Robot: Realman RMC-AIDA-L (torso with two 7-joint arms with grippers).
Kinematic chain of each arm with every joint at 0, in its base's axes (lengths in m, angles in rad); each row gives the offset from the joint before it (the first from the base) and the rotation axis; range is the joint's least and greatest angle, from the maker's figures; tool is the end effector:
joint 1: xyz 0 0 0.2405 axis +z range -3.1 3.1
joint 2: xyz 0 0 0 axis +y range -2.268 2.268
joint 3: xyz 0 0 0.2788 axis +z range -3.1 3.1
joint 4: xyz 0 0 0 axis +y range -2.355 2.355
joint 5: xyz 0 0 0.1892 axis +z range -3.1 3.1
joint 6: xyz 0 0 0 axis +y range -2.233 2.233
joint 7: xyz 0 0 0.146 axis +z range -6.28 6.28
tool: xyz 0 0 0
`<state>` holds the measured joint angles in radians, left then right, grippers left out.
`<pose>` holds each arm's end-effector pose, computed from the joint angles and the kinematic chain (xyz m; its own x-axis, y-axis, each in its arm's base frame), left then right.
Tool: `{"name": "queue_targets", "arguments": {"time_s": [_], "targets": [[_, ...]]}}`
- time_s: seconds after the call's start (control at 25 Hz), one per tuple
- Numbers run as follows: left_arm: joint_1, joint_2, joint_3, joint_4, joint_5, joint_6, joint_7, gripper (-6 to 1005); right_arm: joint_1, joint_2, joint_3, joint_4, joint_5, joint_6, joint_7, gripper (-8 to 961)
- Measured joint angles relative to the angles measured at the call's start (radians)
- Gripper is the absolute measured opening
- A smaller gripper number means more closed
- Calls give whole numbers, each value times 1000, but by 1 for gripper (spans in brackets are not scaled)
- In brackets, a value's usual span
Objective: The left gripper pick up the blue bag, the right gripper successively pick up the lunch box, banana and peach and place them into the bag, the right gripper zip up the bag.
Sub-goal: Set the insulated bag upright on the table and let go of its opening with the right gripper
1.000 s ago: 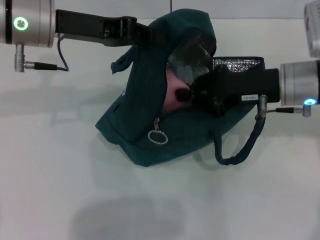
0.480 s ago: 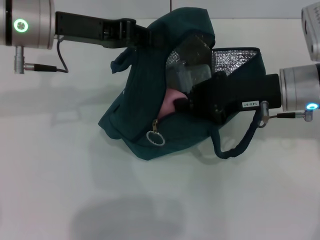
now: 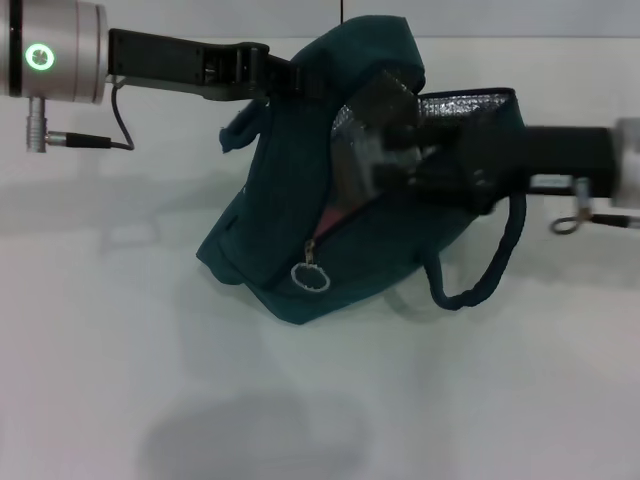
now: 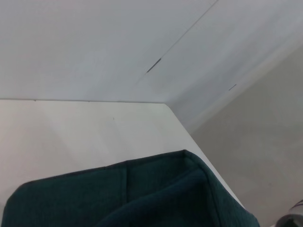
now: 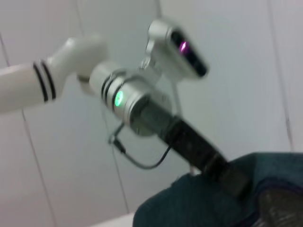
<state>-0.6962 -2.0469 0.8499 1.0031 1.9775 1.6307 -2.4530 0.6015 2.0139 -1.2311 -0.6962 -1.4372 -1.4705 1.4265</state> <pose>-0.1672 0.3735 0.0277 0.4826 0.7833 0.3919 0.7987 -0.5772 0.1703 0.1793 0.3477 -0.0196 0.7652 -0.1847 -0.6167 -0.2584 -0.9655 -0.0316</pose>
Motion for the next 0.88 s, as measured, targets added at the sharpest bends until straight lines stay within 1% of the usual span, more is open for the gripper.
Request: {"name": "queue_targets", "arguments": {"time_s": [0.04,0.12,0.24,0.28,0.36,0.48,0.56,0.64,0.72,0.8,0.88], "targets": [[0,0,0,0,0,0,1,48,-12,0,31,-4,1,-29,-3,424],[2,-2,0,0,0,0,4,48,-48,0,117,-7,1,-128,-44,508],[6,-3,0,0,0,0,5,47,-117,3,252,11,3,-261,-181,625],[10,-3,0,0,0,-1,6,47,-141,4,285,24,3,-277,-227,665],[13,-3,-2,0,0,-2,6,47,-190,4,339,62,6,-285,-306,743],[21,-3,-5,0,0,-3,6,47,-252,0,387,116,12,-252,-387,786],[27,-1,-6,-7,0,-6,6,47,-280,-1,417,152,13,-223,-435,814],[30,2,-7,-16,1,-10,6,47,-290,-1,431,181,13,-194,-465,842],[30,4,-7,-23,1,-13,4,47,-282,-1,426,204,10,-162,-473,871],[27,4,-6,-24,1,-14,4,47,-256,0,406,229,5,-124,-474,885],[24,3,-6,-24,1,-14,4,47,-208,5,372,265,4,-59,-475,885]]}}
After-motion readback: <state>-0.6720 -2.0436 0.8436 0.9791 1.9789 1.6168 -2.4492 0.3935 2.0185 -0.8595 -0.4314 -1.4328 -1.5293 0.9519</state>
